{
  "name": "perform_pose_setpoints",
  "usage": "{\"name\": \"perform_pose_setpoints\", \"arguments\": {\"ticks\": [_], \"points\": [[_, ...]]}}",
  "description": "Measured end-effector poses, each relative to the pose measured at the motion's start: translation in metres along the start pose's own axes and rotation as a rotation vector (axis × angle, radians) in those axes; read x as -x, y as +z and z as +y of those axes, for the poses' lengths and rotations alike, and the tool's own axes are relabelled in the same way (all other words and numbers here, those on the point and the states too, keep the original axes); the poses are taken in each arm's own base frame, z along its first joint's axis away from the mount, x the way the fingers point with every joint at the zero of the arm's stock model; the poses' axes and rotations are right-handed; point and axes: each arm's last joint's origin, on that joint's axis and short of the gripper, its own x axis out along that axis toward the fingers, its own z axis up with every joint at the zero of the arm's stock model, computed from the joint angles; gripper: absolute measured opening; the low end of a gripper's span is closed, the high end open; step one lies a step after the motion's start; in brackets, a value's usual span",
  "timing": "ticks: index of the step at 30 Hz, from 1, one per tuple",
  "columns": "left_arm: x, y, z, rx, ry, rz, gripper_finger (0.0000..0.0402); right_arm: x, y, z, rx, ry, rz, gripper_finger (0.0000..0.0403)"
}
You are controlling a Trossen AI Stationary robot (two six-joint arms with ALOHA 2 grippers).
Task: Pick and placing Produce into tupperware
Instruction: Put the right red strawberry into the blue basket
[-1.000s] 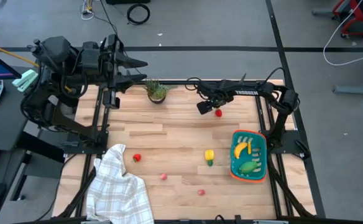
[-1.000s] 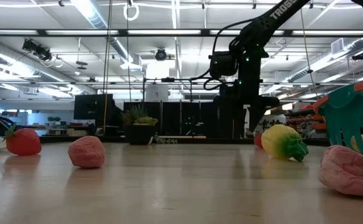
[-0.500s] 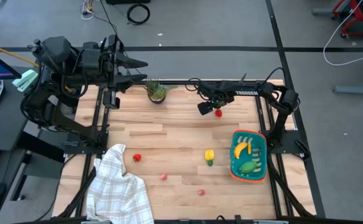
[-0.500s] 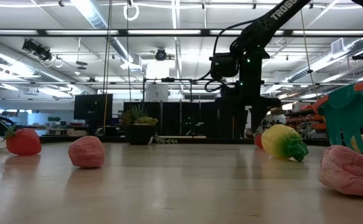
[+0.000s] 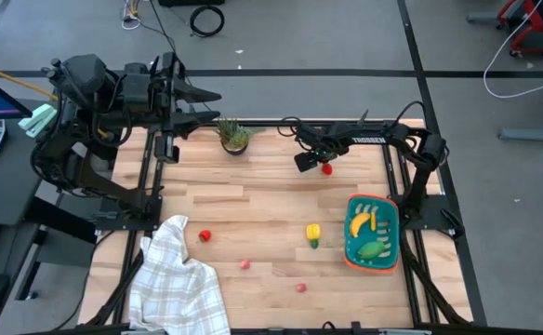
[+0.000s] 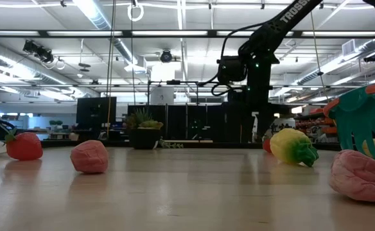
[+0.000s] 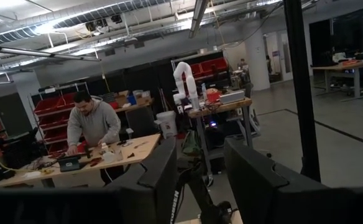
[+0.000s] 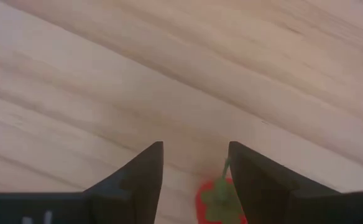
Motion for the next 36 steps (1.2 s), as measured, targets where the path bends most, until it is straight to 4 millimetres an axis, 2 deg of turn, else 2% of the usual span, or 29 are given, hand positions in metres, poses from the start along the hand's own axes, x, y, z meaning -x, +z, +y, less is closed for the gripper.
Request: {"name": "perform_pose_setpoints", "arguments": {"ticks": [19, 24, 31, 36], "points": [[0.0, -0.0019, -0.0003, 0.002, -0.004, 0.02, 0.014, -0.0001, -0.0027, -0.0022, 0.009, -0.024, 0.025, 0.0184], [0.0, -0.0019, -0.0003, 0.002, -0.004, 0.019, 0.0132, -0.0002, -0.003, -0.0021, 0.013, -0.016, 0.033, 0.0136], [0.0, -0.0019, -0.0004, 0.003, -0.004, 0.019, 0.0135, -0.0002, -0.0031, -0.0017, 0.042, -0.006, 0.039, 0.0016], [0.0, -0.0021, -0.0004, 0.004, -0.004, 0.022, 0.0135, 0.0002, -0.0023, 0.0035, 0.05, 0.043, 0.025, 0.0013]]}}
